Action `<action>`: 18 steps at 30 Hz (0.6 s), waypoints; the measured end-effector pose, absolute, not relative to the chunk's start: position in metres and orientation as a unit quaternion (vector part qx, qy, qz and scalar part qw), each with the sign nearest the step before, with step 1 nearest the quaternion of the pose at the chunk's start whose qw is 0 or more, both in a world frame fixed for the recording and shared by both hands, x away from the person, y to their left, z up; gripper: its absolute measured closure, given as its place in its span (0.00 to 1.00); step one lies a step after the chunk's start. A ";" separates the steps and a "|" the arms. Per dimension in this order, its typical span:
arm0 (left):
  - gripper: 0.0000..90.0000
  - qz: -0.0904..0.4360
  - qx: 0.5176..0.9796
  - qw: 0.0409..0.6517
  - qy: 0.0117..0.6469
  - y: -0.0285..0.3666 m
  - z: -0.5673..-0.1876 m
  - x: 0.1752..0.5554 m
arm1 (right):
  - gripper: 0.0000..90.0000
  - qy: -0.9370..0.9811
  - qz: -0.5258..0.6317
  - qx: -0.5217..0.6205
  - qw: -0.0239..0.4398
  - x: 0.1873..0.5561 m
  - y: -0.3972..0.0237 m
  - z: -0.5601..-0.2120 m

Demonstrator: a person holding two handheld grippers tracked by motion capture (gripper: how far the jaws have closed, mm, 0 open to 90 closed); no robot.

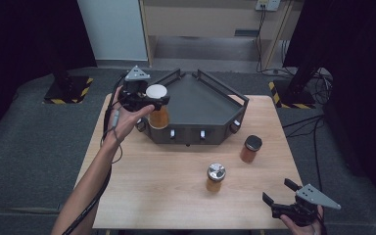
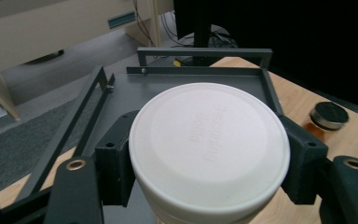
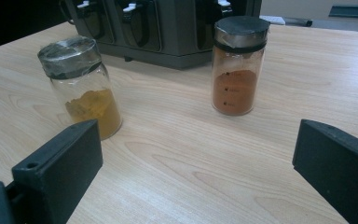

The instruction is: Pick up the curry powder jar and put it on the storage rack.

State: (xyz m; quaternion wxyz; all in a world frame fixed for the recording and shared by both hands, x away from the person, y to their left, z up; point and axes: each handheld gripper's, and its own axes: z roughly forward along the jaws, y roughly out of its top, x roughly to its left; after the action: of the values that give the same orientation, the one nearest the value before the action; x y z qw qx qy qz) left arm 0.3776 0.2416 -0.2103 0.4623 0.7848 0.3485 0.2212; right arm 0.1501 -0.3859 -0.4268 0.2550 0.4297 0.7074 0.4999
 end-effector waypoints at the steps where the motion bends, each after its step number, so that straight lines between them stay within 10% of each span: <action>1: 0.36 0.222 0.784 0.462 0.351 0.240 -0.210 0.381 | 0.02 0.707 0.500 0.430 0.255 0.150 -0.386 -0.427; 18: 0.36 0.231 0.755 0.456 0.411 0.232 -0.230 0.433 | 0.01 0.704 0.506 0.431 0.252 0.150 -0.387 -0.428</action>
State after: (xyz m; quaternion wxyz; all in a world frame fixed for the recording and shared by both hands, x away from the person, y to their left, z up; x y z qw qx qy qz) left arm 0.4334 0.2323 -0.2300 0.4558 0.7552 0.4108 0.2307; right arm 0.1499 -0.3870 -0.4283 0.2515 0.4308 0.7035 0.5062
